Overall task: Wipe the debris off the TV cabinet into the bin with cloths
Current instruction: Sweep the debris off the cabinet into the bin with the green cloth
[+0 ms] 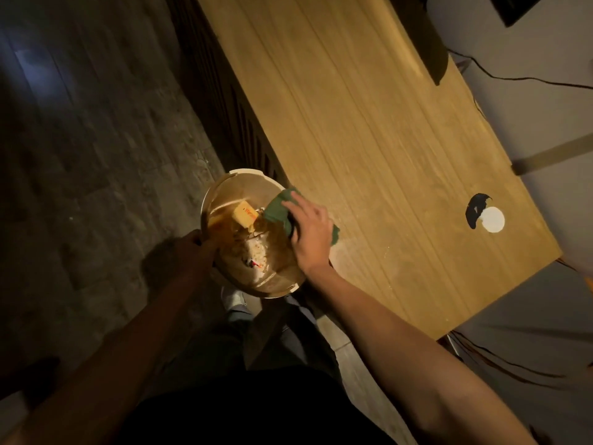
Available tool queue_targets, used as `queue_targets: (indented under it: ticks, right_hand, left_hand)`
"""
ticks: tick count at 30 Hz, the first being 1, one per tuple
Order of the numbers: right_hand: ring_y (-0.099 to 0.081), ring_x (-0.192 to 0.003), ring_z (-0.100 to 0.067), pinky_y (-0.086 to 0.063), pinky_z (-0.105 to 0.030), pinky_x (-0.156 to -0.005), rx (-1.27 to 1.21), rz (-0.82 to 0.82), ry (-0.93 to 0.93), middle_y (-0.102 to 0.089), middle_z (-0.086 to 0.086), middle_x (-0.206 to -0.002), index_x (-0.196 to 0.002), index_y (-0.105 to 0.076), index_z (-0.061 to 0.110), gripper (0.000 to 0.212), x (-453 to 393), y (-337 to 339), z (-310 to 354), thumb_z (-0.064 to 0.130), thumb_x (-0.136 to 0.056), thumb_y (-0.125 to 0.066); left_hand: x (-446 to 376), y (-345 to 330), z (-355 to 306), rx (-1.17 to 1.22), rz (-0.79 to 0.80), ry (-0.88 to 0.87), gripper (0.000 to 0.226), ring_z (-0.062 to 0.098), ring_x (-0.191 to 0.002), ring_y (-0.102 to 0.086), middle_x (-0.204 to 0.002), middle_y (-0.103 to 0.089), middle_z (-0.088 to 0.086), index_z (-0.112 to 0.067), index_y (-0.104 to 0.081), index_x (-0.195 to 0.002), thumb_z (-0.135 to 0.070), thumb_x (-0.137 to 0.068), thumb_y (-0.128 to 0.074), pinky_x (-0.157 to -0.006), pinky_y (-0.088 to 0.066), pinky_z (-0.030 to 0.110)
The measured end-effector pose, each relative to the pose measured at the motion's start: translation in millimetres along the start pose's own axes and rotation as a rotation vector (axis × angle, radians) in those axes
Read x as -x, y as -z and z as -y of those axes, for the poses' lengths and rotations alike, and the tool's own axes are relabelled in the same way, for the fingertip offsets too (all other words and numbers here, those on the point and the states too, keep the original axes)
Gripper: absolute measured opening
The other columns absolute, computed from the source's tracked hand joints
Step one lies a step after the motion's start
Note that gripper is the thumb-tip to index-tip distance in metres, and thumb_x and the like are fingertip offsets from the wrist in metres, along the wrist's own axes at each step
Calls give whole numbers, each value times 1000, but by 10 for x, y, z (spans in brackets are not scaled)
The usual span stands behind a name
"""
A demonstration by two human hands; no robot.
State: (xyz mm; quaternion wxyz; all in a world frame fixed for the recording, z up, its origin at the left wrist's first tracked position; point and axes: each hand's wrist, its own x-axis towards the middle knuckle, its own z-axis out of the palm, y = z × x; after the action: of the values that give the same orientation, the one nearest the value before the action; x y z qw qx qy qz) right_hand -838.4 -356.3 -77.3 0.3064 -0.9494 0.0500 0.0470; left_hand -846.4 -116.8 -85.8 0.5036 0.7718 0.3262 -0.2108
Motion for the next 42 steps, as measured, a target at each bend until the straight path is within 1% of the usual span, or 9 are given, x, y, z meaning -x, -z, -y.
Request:
queue_targets:
  ticks: [4, 10, 13, 16, 20, 24, 28, 34, 42]
  right_hand:
    - [-49, -114, -13, -40, -35, -103, -92, 140, 51, -58, 8, -149, -137, -65, 29, 58, 260, -254, 216, -6, -92, -58]
    - [-51, -111, -17, -30, 0, -94, -322, -26, -133, -63, 0, -143, -135, -68, 21, 48, 264, -103, 208, -6, -98, -53]
    - [-53, -112, -16, -27, 5, -91, -365, -128, -159, -66, 0, -139, -132, -70, 19, 42, 203, 51, 173, -4, -101, -53]
    - [-57, -116, -13, -31, 1, -95, -443, -225, -192, -68, 9, -132, -130, -71, 21, 35, 137, 226, 119, 6, -104, -54]
    - [-63, -122, -4, -51, -30, -107, -652, -297, -291, -67, 21, -125, -130, -70, 25, 33, 9, 508, 37, 10, -105, -52]
    - [-64, -120, -4, -55, -28, -102, -766, -402, -376, -67, 20, -121, -130, -65, 29, 34, -171, 894, -188, 10, -106, -51]
    - [-61, -123, -10, -53, -22, -100, -648, -475, -442, -64, 0, -139, -139, -63, 17, 35, -417, 1437, -745, 11, -107, -49]
    - [-56, -131, -13, -44, -27, -112, -291, -469, -495, -65, 2, -140, -137, -65, 21, 36, -729, 2261, -1914, 15, -108, -45]
    - [-64, -120, -24, -48, -37, -111, 36, -361, -520, -72, -6, -125, -128, -70, 20, 42, -1139, 2722, -2988, 4, -99, -44]
  left_hand:
    - [67, -19, -20, 52, 46, 9, 25, 22, -80, -71, -78, -74, 1, -21, -71, -82, -44, -72, -77, -60, -48, 28]
    - [123, -66, -42, 2, 58, 5, 30, 36, -92, -67, -98, -71, 24, 7, -67, -101, -19, -88, -71, -80, -56, 43]
    - [152, -108, -27, -25, 70, 9, 29, 29, -88, -65, -93, -70, 16, 4, -67, -103, -22, -90, -70, -68, -51, 32]
    - [168, -152, -28, -26, 62, 15, 27, 26, -87, -64, -87, -68, 9, 0, -66, -100, -24, -90, -70, -67, -49, 29]
    - [143, -191, -9, 16, 34, 48, 23, 31, -95, -66, -99, -70, 13, -5, -67, -101, -25, -89, -69, -79, -53, 40]
    - [134, -244, 29, 17, 5, 86, 35, 31, -91, -65, -107, -70, 19, -3, -67, -110, -28, -86, -70, -66, -53, 36]
    - [75, -293, 91, -44, -42, 79, 35, 36, -89, -69, -92, -72, 16, -16, -69, -85, -48, -73, -73, -81, -59, 56]
    - [72, -412, 160, 79, -109, 71, 59, 25, -75, -56, -77, -61, 19, 8, -64, -84, -42, -55, -73, -67, -47, 43]
    - [126, -593, 207, 120, -127, 87, 4, 29, -81, -58, -81, -62, 19, -2, -65, -85, -6, -86, -67, -72, -49, 44]
